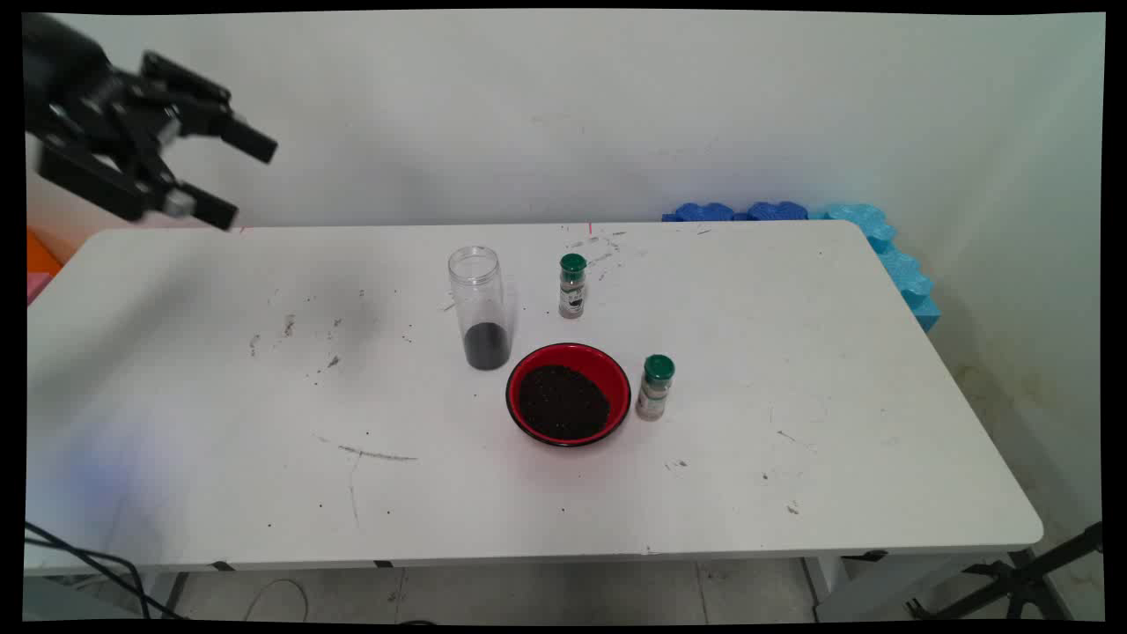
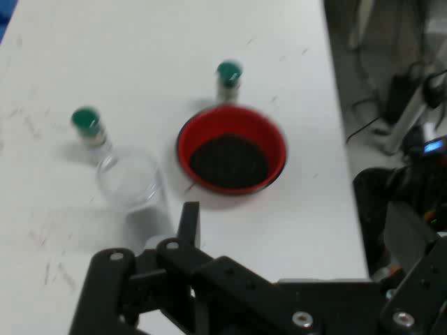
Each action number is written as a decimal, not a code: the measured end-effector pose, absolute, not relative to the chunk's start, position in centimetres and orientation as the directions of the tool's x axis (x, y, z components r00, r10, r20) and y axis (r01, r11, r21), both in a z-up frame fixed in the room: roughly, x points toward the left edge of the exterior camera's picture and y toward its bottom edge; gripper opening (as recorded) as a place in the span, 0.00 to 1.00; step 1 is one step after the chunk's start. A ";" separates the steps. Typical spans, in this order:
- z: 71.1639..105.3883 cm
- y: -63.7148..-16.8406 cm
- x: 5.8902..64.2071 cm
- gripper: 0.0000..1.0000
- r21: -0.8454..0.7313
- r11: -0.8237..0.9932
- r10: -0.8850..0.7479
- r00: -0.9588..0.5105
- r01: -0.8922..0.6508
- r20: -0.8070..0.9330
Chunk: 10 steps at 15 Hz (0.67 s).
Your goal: Pick up the black seasoning powder from the table
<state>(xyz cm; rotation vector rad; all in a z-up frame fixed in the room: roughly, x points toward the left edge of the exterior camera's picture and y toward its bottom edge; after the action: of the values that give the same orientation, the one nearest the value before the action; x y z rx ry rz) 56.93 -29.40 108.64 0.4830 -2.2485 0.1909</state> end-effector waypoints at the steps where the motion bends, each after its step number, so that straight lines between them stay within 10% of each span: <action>1: 107.3 -29.6 57.3 1.00 0.009 0.906 -0.290 -0.605 -0.423 0.741; 10: 96.7 -32.8 60.0 1.00 -0.020 0.825 -0.396 -0.604 -0.565 0.692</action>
<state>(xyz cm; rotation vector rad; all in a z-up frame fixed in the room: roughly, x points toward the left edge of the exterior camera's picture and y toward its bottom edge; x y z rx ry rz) 60.01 -32.81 96.68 0.6999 -2.2949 0.3079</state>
